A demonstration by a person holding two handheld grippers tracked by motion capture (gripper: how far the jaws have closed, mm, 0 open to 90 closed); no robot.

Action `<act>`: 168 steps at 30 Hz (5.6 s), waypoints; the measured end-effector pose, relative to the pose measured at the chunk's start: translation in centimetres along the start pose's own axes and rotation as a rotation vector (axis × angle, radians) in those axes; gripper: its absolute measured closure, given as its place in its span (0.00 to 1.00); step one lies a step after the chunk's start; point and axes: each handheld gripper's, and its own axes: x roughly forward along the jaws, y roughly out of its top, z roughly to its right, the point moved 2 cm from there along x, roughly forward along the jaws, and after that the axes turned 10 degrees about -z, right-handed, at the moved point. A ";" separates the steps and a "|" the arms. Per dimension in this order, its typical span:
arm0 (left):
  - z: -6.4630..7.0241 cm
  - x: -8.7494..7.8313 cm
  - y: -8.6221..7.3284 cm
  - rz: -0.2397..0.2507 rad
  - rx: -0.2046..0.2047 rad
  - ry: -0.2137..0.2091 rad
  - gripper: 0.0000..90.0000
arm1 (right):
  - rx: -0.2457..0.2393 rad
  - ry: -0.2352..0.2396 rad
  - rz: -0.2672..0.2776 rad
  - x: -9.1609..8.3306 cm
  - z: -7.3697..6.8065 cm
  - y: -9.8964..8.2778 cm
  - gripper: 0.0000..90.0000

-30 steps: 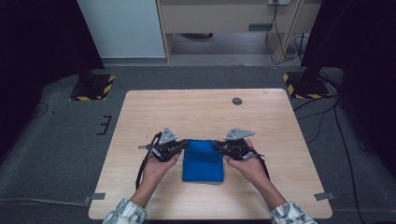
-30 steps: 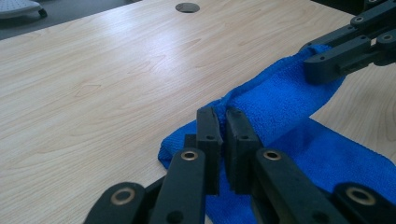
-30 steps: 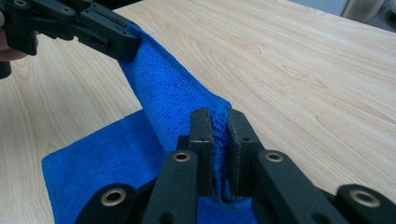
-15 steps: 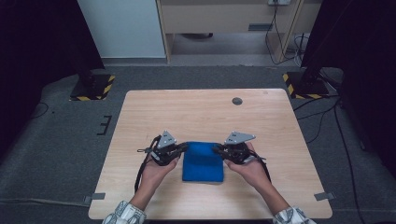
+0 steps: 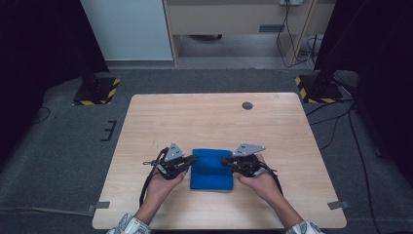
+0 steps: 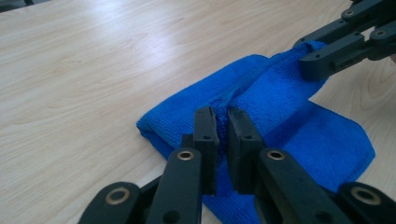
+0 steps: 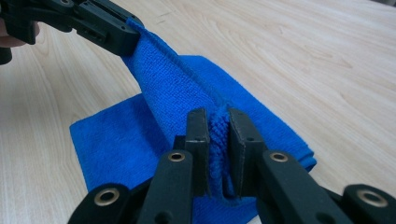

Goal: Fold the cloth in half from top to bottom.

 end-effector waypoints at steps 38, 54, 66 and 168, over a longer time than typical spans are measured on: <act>-4.0 -1.1 -1.6 0.107 -0.197 0.113 0.32 | -0.023 0.053 -0.040 -0.7 -1.9 -3.0 0.78; -4.3 -1.0 -1.8 0.101 -0.202 0.143 0.31 | 0.025 0.057 0.009 -1.6 -2.1 -2.2 0.63; -4.4 -1.0 -1.9 0.099 -0.203 0.147 0.31 | 0.061 0.066 0.069 -1.9 -2.0 -0.8 0.59; -9.9 0.1 -5.6 -0.182 -0.207 0.249 0.08 | 0.408 -0.317 -0.055 -4.8 11.8 -7.1 0.12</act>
